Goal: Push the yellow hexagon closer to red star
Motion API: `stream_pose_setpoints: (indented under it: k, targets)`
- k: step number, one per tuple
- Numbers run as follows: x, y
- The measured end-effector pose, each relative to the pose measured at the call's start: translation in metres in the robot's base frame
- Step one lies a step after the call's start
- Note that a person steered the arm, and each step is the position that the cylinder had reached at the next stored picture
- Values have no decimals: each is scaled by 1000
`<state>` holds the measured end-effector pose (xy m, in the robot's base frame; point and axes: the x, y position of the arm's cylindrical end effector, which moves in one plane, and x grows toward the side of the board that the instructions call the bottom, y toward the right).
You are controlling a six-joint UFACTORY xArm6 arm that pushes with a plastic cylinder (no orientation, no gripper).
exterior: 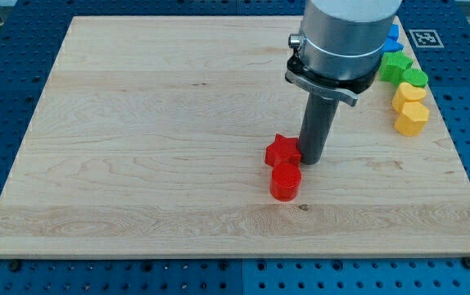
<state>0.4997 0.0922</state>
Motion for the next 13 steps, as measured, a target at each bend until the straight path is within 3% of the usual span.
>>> stream_pose_setpoints:
  k: [2,3,5,8,9,12,13]
  targets:
    - [2,52]
    - [23,82]
    - [25,87]
    - [33,202]
    - [5,252]
    - [-69,251]
    - [-60,235]
